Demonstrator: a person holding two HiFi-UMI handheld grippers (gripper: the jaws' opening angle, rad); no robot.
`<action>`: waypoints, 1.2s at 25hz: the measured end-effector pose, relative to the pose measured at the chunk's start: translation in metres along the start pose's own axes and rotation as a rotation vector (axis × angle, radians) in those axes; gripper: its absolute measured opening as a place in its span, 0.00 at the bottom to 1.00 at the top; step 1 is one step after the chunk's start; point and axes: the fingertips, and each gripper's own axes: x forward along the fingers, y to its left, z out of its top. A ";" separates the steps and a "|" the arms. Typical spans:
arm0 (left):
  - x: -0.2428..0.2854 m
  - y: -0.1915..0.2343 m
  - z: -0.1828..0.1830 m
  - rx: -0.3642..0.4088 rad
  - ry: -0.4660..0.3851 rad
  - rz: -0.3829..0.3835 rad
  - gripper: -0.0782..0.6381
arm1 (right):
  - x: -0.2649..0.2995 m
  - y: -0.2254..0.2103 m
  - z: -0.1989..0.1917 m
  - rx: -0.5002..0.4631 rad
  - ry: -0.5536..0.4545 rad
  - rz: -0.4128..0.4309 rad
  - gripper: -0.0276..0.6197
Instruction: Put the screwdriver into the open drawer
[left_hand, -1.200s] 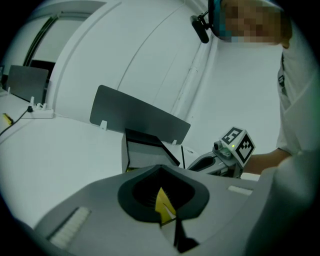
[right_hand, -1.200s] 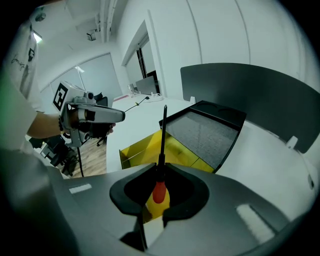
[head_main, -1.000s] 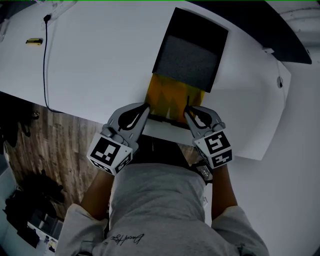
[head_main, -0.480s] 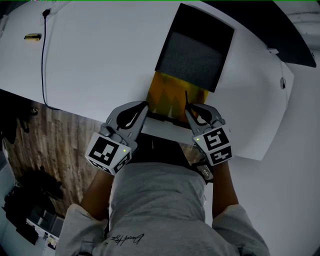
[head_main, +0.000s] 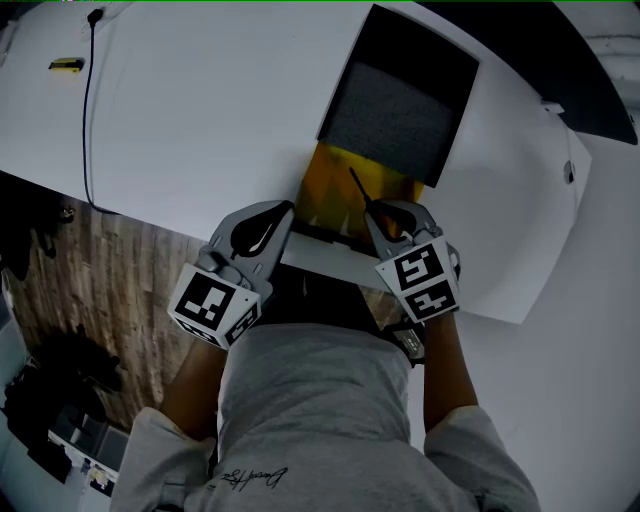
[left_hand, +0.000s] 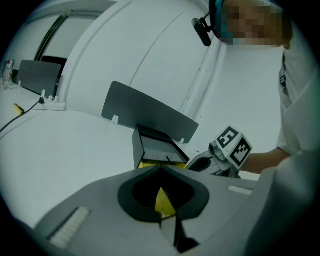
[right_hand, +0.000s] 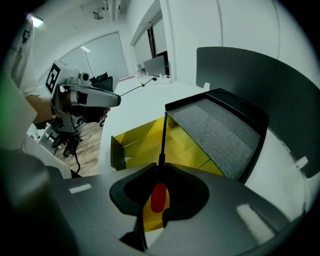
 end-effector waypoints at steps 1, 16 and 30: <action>0.000 0.001 0.000 -0.003 0.000 0.002 0.11 | 0.002 0.000 0.000 -0.009 0.011 0.000 0.15; -0.004 0.015 -0.005 -0.027 0.003 0.024 0.11 | 0.028 0.001 -0.004 -0.067 0.133 0.009 0.15; -0.005 0.021 -0.009 -0.041 0.001 0.032 0.11 | 0.036 0.001 -0.009 -0.088 0.180 0.005 0.14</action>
